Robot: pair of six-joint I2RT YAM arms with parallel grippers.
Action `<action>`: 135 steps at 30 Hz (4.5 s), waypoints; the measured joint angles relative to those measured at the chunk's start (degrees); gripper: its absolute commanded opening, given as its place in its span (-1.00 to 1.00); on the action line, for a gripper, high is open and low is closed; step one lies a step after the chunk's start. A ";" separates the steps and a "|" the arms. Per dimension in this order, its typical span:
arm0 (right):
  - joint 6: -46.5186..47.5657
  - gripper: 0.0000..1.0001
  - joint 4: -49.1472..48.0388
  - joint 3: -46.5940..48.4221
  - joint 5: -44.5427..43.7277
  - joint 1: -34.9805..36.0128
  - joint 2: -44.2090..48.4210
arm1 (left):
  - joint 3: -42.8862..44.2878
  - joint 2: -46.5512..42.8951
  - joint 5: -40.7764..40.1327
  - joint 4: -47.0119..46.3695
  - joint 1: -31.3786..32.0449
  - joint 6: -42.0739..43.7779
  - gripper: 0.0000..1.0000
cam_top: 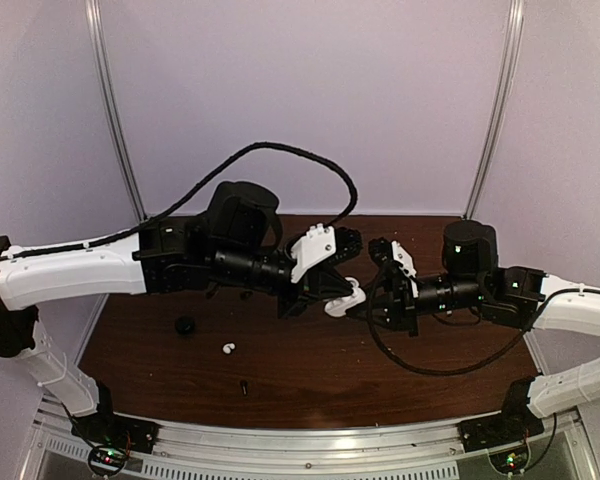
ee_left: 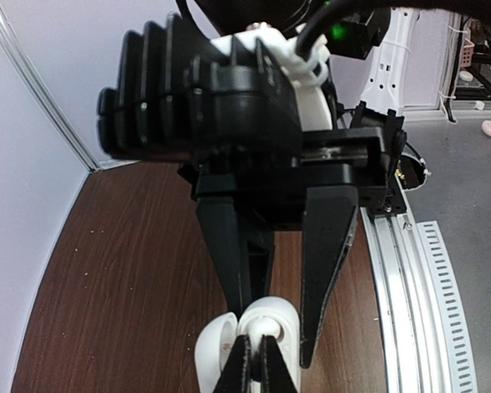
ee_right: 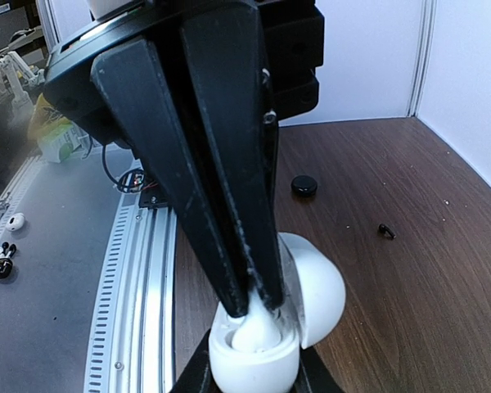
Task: Insert the wireless bluetooth earbuds into the charging case
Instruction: Insert the right earbud into the right side groove of the charging case, then adjust the right earbud in the right side groove of the charging case, then move the right earbud to the center of the board.
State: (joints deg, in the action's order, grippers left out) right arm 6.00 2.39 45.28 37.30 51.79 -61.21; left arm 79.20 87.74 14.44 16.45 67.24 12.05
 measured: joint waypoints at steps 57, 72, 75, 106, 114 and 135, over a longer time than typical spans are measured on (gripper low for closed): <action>0.02 -1.00 -0.92 -0.55 0.11 -0.07 1.68 | 1.95 -0.15 0.09 1.62 0.37 -0.63 -1.00; -0.68 -1.00 -1.84 -2.47 -0.90 -1.18 2.49 | -0.57 -3.02 0.35 0.96 -1.14 -1.68 -0.59; -1.77 -1.00 -2.93 -4.39 -1.36 -2.60 3.23 | -4.79 -8.11 0.26 -0.46 -3.89 -4.48 -0.56; -4.28 -1.00 -6.10 -6.27 3.98 -5.55 5.62 | -52.78 -31.06 -14.45 1.64 -21.94 -55.58 -0.64; -4.28 -1.00 -6.05 -6.27 3.98 -5.55 5.62 | -53.35 -22.36 -14.71 -2.10 -23.17 -58.71 -0.76; -4.24 -1.00 -5.18 -6.27 3.91 -5.55 6.08 | -48.48 -5.66 -8.66 -11.76 -25.97 -51.93 -0.94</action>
State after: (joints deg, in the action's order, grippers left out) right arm 1.76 -2.79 39.00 41.21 46.24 -55.13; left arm 30.72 82.08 5.78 4.69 41.28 -39.88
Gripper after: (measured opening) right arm 0.237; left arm 0.041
